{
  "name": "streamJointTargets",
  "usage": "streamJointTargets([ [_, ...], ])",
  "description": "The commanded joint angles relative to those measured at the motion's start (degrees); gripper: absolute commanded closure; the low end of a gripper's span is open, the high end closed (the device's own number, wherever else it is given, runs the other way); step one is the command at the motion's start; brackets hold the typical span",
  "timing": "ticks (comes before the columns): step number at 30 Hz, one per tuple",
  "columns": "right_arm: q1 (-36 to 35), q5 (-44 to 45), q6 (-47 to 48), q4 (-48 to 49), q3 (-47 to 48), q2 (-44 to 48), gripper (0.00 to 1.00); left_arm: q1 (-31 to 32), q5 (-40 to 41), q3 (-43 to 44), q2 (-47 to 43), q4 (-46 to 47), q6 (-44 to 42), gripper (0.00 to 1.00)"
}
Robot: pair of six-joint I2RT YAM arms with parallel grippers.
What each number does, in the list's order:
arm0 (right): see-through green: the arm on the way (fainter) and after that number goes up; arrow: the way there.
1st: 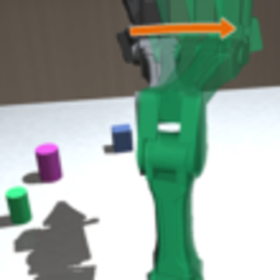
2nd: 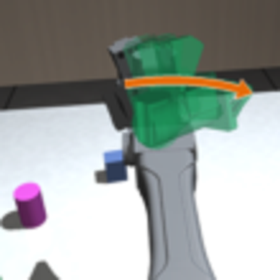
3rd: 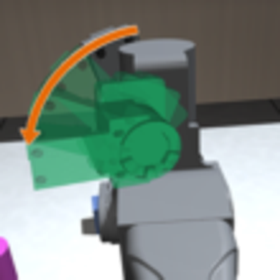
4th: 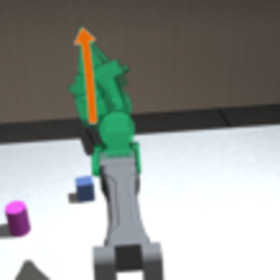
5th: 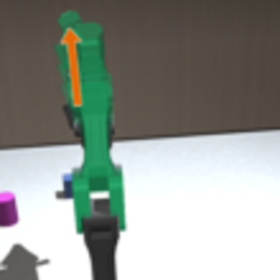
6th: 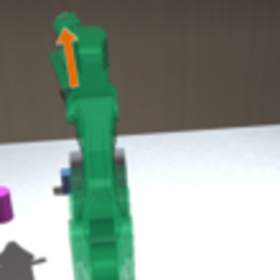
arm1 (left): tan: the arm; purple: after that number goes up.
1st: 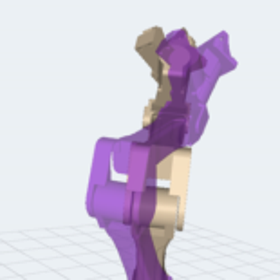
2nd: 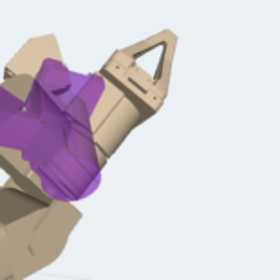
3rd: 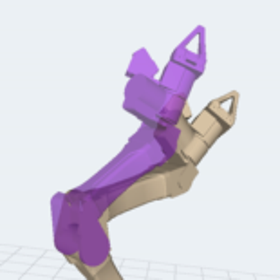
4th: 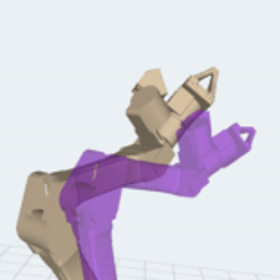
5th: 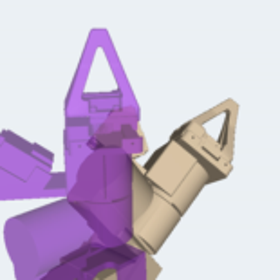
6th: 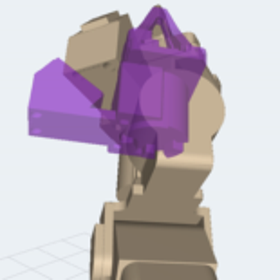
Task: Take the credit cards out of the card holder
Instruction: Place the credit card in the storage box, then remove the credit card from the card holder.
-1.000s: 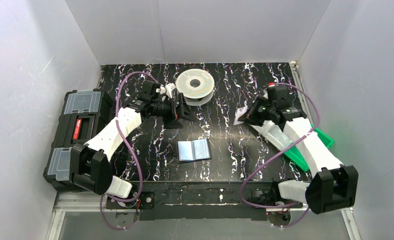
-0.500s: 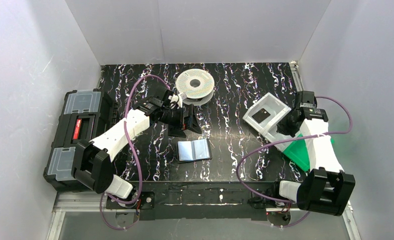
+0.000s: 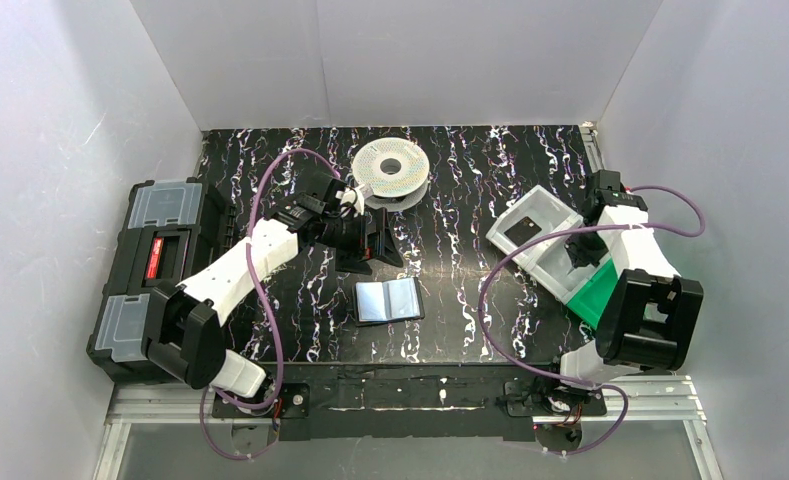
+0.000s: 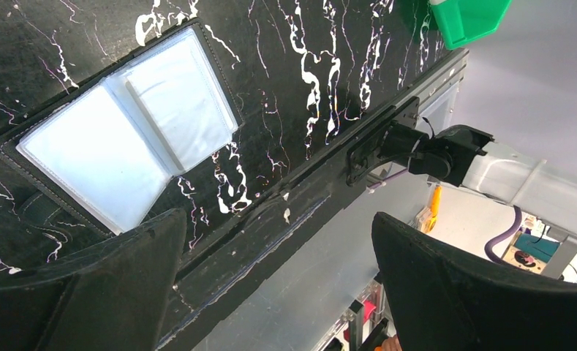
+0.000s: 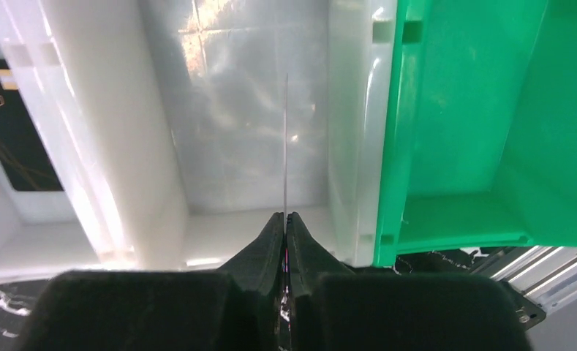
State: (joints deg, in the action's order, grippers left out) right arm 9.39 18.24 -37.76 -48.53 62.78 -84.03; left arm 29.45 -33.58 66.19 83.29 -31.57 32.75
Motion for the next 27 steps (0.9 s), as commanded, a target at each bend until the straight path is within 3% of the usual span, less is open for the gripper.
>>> streamJointTargets([
  [1,0.3,4.0,-0.3,2.2,1.8,-2.4,0.87,0.1,-1.1,0.5,-3.8,-0.9,-0.9,0.02],
  [11,0.3,-2.6,0.0,3.3,2.5,-3.4,0.65,0.1,-1.1,-1.4,-5.2,-0.2,-0.6,0.02],
  [16,-1.0,-10.8,1.0,1.6,2.7,2.1,0.46,0.1,-0.6,-2.2,-5.3,-0.1,-0.2,0.02],
  [20,-8.0,-15.1,-0.3,-1.3,1.0,7.6,0.32,0.1,-0.2,-2.9,-5.0,0.5,0.7,0.02],
  [27,-27.1,-17.8,-6.3,-3.0,-5.6,19.4,0.27,0.4,3.1,-4.6,-3.0,0.6,1.5,0.02],
])
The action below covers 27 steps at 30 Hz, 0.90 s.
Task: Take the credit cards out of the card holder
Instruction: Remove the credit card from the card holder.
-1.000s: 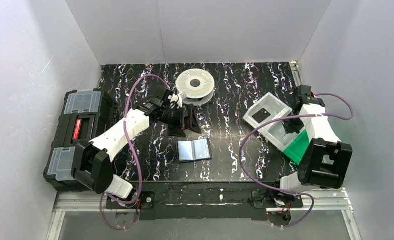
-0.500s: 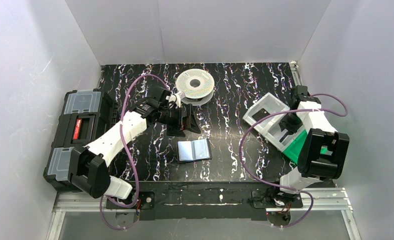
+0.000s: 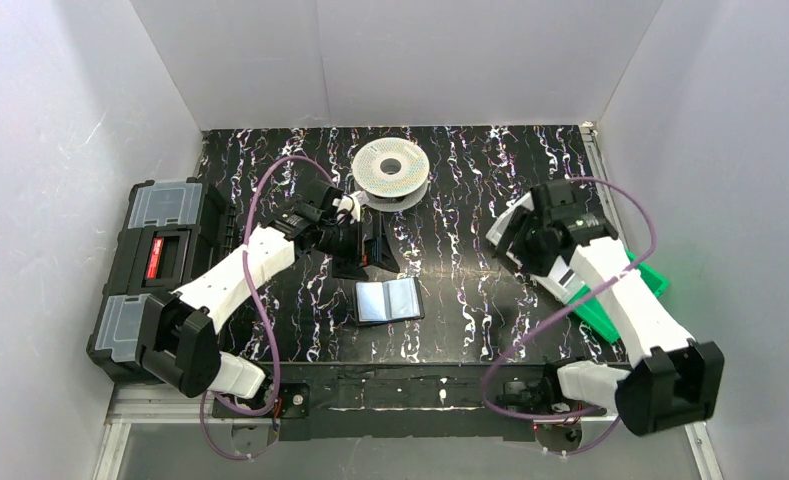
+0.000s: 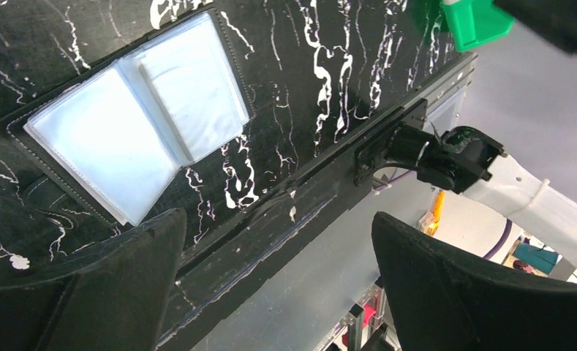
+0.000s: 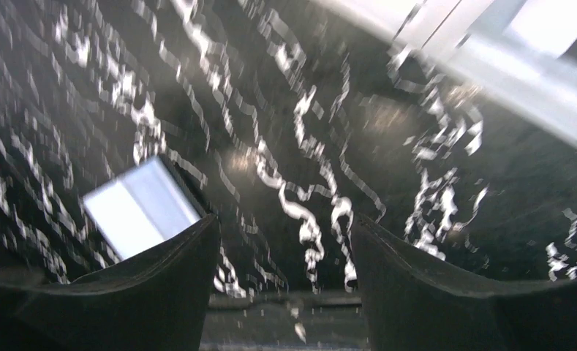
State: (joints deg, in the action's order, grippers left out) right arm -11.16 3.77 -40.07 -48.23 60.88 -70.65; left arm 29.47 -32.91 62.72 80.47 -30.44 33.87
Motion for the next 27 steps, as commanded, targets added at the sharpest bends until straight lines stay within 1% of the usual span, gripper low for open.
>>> streamJointTargets([
  [1,-8.4,-4.3,-4.5,-3.4,-4.1,6.7,0.27,0.7,3.1,-1.3,0.7,-0.6,0.4,0.03],
  [4,-11.9,-6.2,-4.4,-4.9,-3.4,7.0,0.26,3.2,6.5,-1.0,4.1,-0.9,0.2,0.07],
  [5,-12.9,-7.2,-4.1,-4.5,-3.3,6.7,0.25,5.1,8.9,-0.6,5.9,-1.2,0.7,0.11],
  [6,-13.4,-9.4,-3.9,-1.7,-4.6,6.4,0.25,8.0,14.5,-0.1,8.4,-1.0,1.4,0.17],
  [7,-13.4,-11.4,-3.5,1.5,-6.3,6.1,0.25,10.8,19.5,1.2,11.9,-0.9,1.8,0.24],
  [8,-13.3,-11.8,-2.8,2.6,-6.8,5.9,0.25,12.5,22.4,2.8,14.0,-1.3,1.8,0.28],
  [9,-13.2,-11.8,-2.1,3.4,-7.6,6.3,0.25,15.0,27.2,5.2,16.9,-2.3,1.4,0.32],
  [11,-12.9,-11.6,-0.8,5.1,-8.8,6.8,0.23,18.5,34.4,9.0,22.1,-4.8,2.0,0.38],
  [14,-11.4,-14.1,0.5,6.5,-8.8,5.2,0.23,21.4,40.8,12.1,27.1,-7.5,3.4,0.42],
  [16,-11.3,-14.9,-0.1,8.7,-8.3,4.3,0.23,22.4,44.3,14.8,30.3,-10.5,2.4,0.46],
  [23,-11.3,-17.3,-1.2,10.8,-6.5,2.2,0.23,22.5,45.7,15.5,34.9,-13.3,1.5,0.58],
  [25,-11.4,-18.4,-1.7,11.9,-6.6,1.6,0.24,22.4,45.1,15.2,35.1,-13.0,1.7,0.66],
  [27,-11.5,-19.7,-2.4,12.9,-6.9,0.9,0.24,22.2,44.3,14.7,34.3,-12.3,1.8,0.78],
])
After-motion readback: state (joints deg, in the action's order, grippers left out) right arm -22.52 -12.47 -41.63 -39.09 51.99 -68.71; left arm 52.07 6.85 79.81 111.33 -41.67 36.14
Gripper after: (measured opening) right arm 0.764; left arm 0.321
